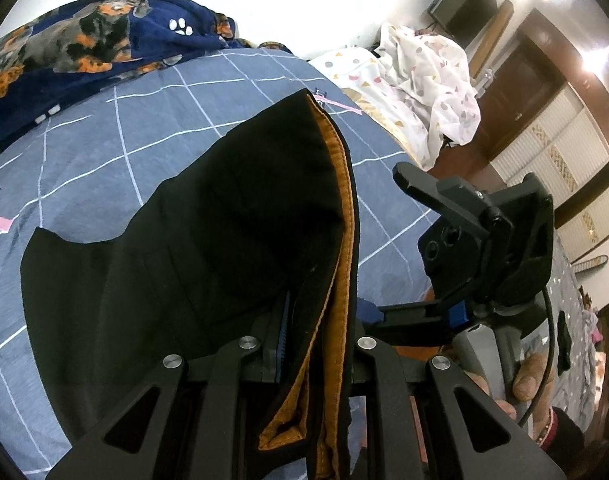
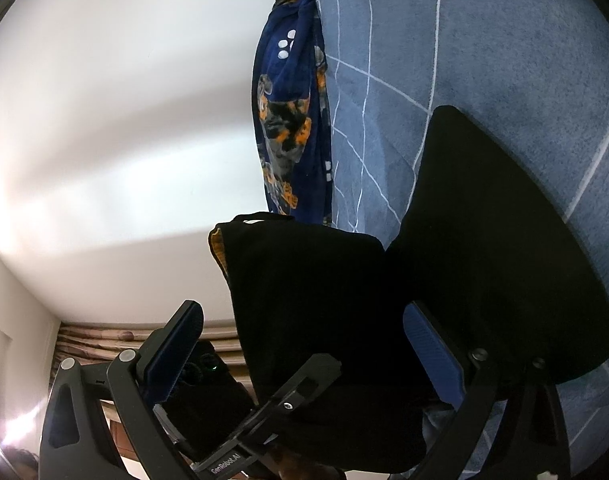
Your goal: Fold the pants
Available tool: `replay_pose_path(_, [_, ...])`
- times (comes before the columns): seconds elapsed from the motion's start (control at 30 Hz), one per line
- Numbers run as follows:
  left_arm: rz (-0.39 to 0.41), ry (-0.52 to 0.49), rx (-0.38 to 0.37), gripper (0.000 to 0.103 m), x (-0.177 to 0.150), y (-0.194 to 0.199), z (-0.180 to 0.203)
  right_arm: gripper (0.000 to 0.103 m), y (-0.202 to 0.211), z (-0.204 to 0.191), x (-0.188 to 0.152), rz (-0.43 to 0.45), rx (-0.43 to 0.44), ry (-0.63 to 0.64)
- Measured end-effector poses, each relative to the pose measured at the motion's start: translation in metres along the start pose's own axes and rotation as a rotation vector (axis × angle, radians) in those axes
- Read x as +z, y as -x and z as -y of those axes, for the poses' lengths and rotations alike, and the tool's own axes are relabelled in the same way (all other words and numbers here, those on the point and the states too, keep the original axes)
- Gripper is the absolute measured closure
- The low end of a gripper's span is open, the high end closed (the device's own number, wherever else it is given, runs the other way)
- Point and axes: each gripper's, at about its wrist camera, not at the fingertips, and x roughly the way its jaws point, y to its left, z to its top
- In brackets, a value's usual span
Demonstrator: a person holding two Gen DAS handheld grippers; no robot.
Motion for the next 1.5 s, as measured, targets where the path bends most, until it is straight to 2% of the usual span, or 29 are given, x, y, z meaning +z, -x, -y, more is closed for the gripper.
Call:
replay_pose_path(0.3, [-0.025, 0.002, -0.025, 0.083, -0.001, -0.013, 0.0, 0.003, -0.001, 0.005, 0.002, -0.004, 0.008, -0.013])
replay_pose_path(0.4, [-0.031, -0.008, -0.03, 0.078, 0.0, -0.016, 0.003, 0.003, -0.001, 0.006, 0.002, -0.001, 0.01, -0.018])
replay_pose_path(0.47, [-0.025, -0.016, -0.049, 0.069, 0.0, -0.015, 0.005, 0.003, -0.001, 0.007, 0.003, -0.002, 0.012, -0.018])
replay_pose_path(0.6, [0.007, -0.027, -0.08, 0.06, 0.003, -0.008, 0.011, 0.0, -0.001, 0.008, 0.003, 0.0, 0.006, -0.012])
replay_pose_path(0.73, [0.054, -0.04, -0.07, 0.055, 0.005, 0.009, 0.008, 0.0, 0.002, 0.013, 0.005, 0.015, -0.028, -0.012])
replay_pose_path(0.83, [0.099, -0.019, -0.018, 0.049, 0.001, 0.031, -0.013, 0.0, 0.0, 0.012, 0.007, -0.001, -0.028, 0.015])
replay_pose_path(0.93, [0.107, 0.01, 0.052, 0.048, -0.009, 0.047, -0.04, 0.002, -0.001, 0.008, 0.007, -0.01, -0.07, 0.058])
replay_pose_path(1.03, [0.111, 0.054, 0.118, 0.048, -0.026, 0.063, -0.071, 0.012, -0.007, 0.001, 0.005, -0.024, -0.167, 0.139])
replay_pose_path(1.07, [0.114, 0.078, 0.135, 0.048, -0.034, 0.07, -0.084, 0.022, -0.008, -0.001, 0.004, -0.026, -0.198, 0.16])
replay_pose_path(1.1, [0.116, 0.098, 0.144, 0.048, -0.04, 0.074, -0.092, 0.039, -0.01, -0.002, 0.003, -0.03, -0.247, 0.188])
replay_pose_path(1.13, [0.115, 0.121, 0.15, 0.048, -0.047, 0.078, -0.101, 0.049, -0.013, -0.002, 0.002, -0.035, -0.302, 0.215])
replay_pose_path(1.17, [0.113, 0.148, 0.153, 0.048, -0.054, 0.081, -0.11, 0.068, -0.014, -0.001, 0.001, -0.038, -0.33, 0.228])
replay_pose_path(1.2, [0.112, 0.177, 0.158, 0.048, -0.062, 0.084, -0.12, 0.081, -0.015, 0.0, 0.001, -0.04, -0.359, 0.241])
replay_pose_path(1.33, [0.117, 0.26, 0.161, 0.048, -0.083, 0.092, -0.146, 0.084, -0.018, -0.004, 0.002, -0.037, -0.371, 0.29])
replay_pose_path(1.5, [0.13, 0.32, 0.149, 0.048, -0.098, 0.096, -0.16, 0.085, -0.017, -0.023, 0.005, -0.03, -0.313, 0.355])
